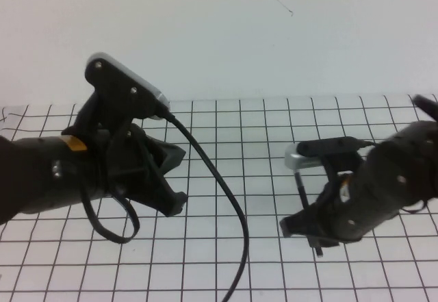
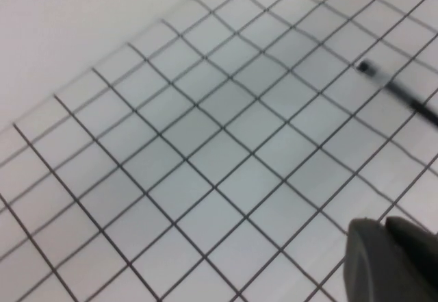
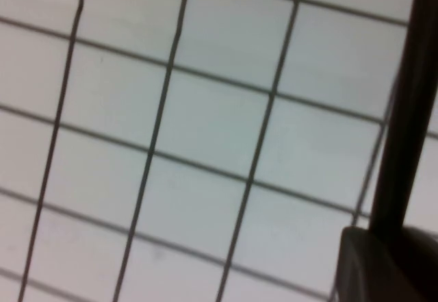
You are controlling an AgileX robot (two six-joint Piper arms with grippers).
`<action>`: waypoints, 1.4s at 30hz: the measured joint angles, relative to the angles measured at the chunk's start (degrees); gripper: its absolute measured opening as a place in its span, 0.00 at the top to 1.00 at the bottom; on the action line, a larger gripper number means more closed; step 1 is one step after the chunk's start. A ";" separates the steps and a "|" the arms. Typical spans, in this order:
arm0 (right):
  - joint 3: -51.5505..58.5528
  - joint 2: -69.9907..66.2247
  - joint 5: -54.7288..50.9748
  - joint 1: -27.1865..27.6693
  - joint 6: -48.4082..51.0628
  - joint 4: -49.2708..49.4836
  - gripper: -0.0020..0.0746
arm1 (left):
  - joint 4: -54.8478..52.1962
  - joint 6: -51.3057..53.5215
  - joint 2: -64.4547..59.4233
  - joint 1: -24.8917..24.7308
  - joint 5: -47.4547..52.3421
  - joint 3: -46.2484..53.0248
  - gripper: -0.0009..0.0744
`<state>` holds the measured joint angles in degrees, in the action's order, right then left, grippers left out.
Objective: Cap the pen
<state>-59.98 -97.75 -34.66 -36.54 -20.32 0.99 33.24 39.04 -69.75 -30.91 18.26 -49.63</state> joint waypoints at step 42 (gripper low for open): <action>7.64 36.80 16.41 -1.42 -2.82 -28.22 0.98 | -4.40 2.03 55.73 -0.10 -12.63 31.85 0.99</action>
<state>-52.33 -60.95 -18.25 -37.96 -23.14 -27.23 28.84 41.08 -14.02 -31.01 5.63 -17.78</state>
